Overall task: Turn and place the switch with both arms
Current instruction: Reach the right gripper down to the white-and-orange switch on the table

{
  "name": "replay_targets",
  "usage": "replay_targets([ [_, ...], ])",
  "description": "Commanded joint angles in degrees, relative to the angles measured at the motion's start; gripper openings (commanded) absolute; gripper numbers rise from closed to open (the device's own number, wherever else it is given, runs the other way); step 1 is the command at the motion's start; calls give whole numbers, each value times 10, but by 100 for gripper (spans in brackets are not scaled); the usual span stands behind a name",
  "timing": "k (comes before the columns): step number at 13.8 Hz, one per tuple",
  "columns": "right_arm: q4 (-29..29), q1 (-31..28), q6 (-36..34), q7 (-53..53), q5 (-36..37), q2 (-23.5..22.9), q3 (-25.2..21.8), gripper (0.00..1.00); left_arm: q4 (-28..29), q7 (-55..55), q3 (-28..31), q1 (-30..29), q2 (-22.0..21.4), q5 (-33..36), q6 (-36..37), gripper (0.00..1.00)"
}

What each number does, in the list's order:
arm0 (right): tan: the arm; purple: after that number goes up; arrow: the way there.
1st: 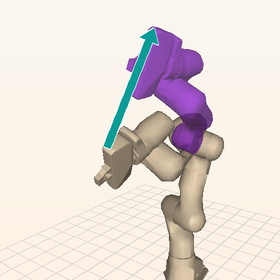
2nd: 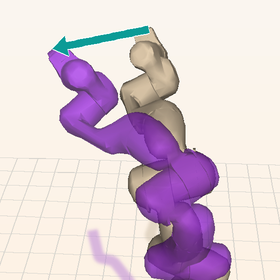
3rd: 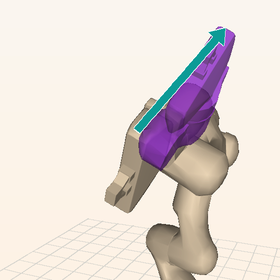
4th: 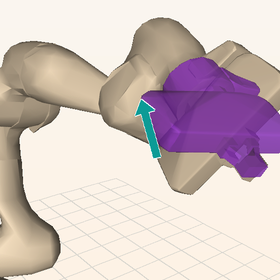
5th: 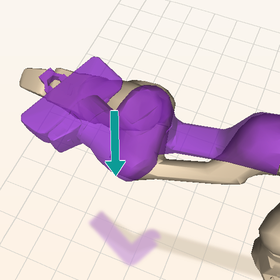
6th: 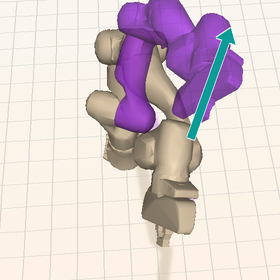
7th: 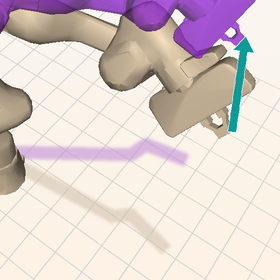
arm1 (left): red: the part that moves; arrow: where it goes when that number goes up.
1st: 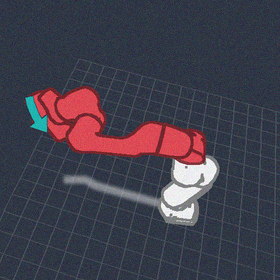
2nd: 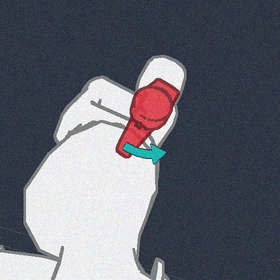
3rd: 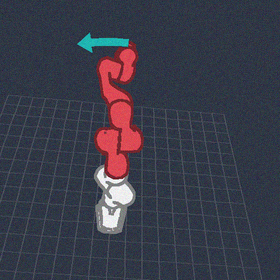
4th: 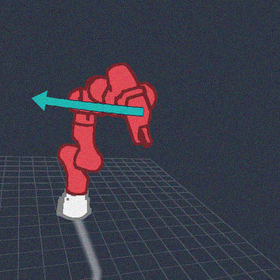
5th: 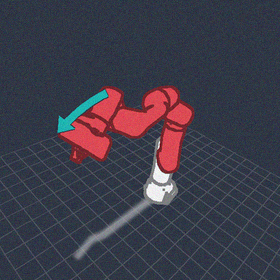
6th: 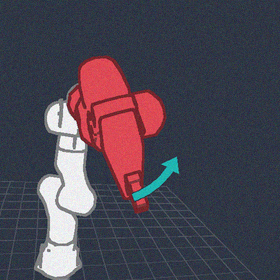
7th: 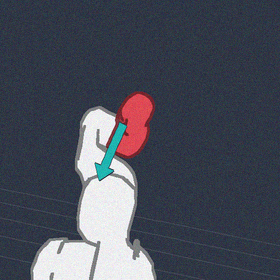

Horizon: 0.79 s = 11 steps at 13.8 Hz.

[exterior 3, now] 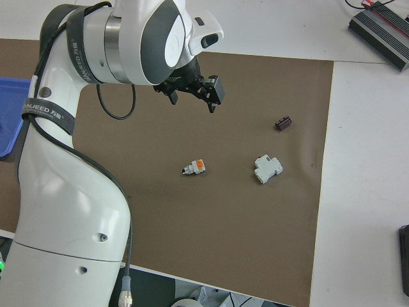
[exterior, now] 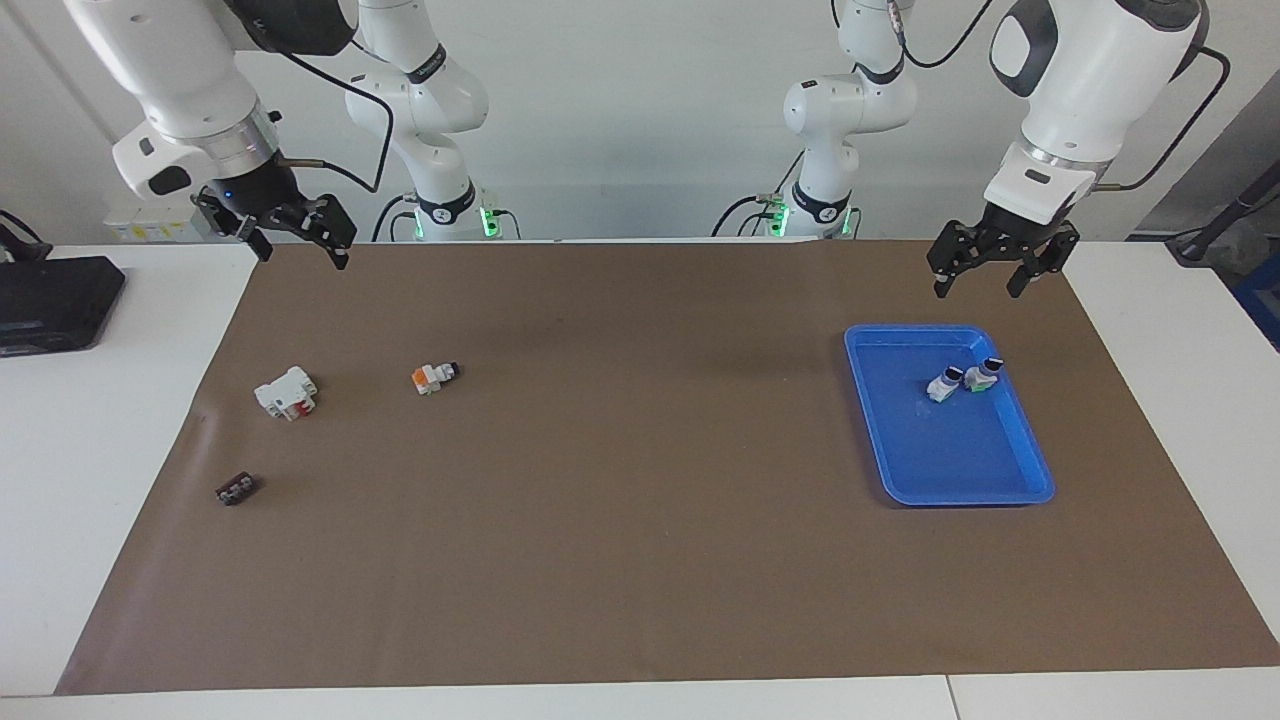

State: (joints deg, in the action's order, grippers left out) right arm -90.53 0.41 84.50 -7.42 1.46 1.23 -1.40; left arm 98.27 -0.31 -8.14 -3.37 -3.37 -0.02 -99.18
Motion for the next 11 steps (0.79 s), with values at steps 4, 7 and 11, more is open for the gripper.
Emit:
replay_targets([
  [4,-15,-5,12,10,-1,11,-1,100,18,-4,-1,-5,-17,-9,0,100],
  [7,-14,-16,21,10,-1,10,-2,100,18,-4,-1,-5,-17,-9,-1,100],
  [11,-39,-9,62,28,5,18,-2,100,18,-4,-1,-5,-17,-9,0,100],
])
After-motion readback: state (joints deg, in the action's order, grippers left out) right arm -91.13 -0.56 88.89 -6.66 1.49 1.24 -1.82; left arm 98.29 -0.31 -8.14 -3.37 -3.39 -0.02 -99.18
